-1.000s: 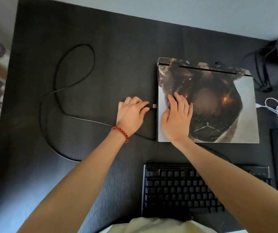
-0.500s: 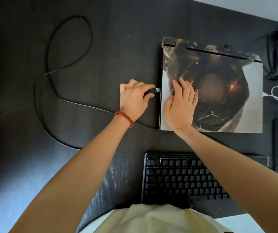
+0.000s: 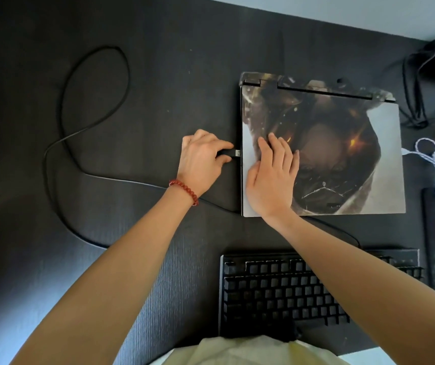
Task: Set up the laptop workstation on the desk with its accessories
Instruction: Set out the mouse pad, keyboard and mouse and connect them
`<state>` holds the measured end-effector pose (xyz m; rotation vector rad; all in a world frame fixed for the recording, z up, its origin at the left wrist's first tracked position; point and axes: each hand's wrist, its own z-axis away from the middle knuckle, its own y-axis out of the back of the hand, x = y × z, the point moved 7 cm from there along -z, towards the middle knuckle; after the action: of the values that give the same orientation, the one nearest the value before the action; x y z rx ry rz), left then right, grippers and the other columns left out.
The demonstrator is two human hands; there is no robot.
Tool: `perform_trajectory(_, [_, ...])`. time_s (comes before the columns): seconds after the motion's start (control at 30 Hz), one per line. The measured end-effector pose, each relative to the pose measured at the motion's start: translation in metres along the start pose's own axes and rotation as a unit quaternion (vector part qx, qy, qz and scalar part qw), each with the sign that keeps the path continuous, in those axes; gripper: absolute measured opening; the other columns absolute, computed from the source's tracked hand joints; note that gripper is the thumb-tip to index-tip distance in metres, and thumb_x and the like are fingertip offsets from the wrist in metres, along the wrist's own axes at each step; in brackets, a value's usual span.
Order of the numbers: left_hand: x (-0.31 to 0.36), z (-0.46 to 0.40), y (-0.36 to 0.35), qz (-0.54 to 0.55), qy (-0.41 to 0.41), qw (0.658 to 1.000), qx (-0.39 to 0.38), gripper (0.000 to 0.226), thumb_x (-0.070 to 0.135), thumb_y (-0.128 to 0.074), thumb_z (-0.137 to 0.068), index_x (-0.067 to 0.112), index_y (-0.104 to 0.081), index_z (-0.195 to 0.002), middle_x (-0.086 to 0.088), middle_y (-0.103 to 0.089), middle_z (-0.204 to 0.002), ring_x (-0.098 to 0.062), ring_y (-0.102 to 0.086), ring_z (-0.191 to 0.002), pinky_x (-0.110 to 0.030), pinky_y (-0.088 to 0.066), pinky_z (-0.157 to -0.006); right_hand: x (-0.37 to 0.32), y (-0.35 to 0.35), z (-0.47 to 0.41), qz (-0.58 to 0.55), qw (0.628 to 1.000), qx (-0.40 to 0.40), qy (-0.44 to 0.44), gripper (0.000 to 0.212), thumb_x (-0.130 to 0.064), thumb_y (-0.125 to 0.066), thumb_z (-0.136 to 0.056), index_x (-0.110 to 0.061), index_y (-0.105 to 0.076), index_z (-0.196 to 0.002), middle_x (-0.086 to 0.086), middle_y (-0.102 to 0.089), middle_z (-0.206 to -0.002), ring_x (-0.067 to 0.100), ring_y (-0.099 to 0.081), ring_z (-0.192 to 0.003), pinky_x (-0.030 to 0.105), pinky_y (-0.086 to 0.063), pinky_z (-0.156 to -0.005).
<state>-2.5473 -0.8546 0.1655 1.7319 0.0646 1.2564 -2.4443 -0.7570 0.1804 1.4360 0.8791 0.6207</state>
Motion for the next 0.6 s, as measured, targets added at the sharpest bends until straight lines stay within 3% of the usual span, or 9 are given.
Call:
perform_trajectory(0.47, [0.0043,-0.0032,-0.0042,-0.009,-0.033,0.999,-0.009,0.022,0.006,-0.072,-0.071,0.005,-0.073,-0.093,-0.012,-0.069,-0.078,-0.034,-0.059,-0.088,-0.034,-0.037,-0.079,0.0003,-0.0047,-0.0012,0.002,0.999,-0.041,0.0,0.053,-0.024,-0.024,-0.086,-0.009,-0.045,-0.133,0.012,-0.045,-0.142,0.032,-0.035,-0.134,0.058,-0.02,-0.112])
perform_trajectory(0.6, [0.0091,-0.004,-0.0009,0.031,-0.01,0.999,-0.002,0.03,0.003,-0.073,-0.071,0.007,-0.068,-0.101,-0.009,-0.07,-0.085,-0.026,-0.059,-0.095,-0.032,-0.04,-0.086,-0.0003,-0.0035,-0.0009,0.004,0.999,-0.032,0.001,0.05,-0.022,-0.027,-0.086,-0.008,-0.048,-0.13,0.012,-0.049,-0.138,0.033,-0.039,-0.132,0.059,-0.023,-0.11])
